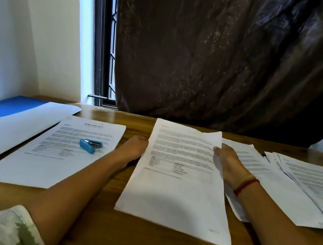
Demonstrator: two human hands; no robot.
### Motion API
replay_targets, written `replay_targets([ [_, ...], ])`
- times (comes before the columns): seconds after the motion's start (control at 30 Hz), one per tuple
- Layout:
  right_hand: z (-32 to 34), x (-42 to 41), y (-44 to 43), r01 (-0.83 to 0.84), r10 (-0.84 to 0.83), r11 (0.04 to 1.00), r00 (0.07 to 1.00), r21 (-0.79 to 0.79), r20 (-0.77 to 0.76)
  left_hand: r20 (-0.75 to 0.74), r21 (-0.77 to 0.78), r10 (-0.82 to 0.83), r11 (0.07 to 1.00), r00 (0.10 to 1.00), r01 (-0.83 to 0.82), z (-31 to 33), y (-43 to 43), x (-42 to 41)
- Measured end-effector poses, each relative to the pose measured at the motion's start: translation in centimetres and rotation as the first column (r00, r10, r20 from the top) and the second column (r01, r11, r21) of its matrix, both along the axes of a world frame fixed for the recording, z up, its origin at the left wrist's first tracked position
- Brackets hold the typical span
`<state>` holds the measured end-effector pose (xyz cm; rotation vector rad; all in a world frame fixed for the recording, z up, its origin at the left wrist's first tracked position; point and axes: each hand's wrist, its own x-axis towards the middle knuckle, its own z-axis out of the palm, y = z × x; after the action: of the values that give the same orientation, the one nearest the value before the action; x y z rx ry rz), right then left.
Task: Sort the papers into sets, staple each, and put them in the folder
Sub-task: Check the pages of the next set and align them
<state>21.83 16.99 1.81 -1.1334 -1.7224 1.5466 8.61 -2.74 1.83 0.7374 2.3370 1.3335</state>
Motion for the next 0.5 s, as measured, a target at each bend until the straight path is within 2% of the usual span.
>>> replay_targets([
  [0.13, -0.9, -1.3, -1.7, -0.120, 0.120, 0.992, 0.993, 0.048, 0.021, 0.137, 0.001, 0.082, 0.997, 0.987, -0.083, 0.6, -1.0, -1.3],
  [0.27, -1.8, -2.0, -2.9, -0.158, 0.157, 0.987, 0.987, 0.023, 0.012, 0.164, -0.050, 0.243, 0.970, 0.956, -0.238, 0.7, -0.5, -2.4],
  [0.33, -2.1, -2.0, -3.1, -0.162, 0.162, 0.987, 0.987, 0.011, -0.016, 0.177, -0.011, 0.278, 0.960, 0.944, -0.281, 0.3, -0.3, -3.0],
  [0.5, -2.5, -2.2, -3.5, -0.181, 0.181, 0.983, 0.981, -0.003, -0.067, 0.362, 0.159, 0.259, 0.930, 0.895, -0.333, -1.3, -0.1, -3.5],
])
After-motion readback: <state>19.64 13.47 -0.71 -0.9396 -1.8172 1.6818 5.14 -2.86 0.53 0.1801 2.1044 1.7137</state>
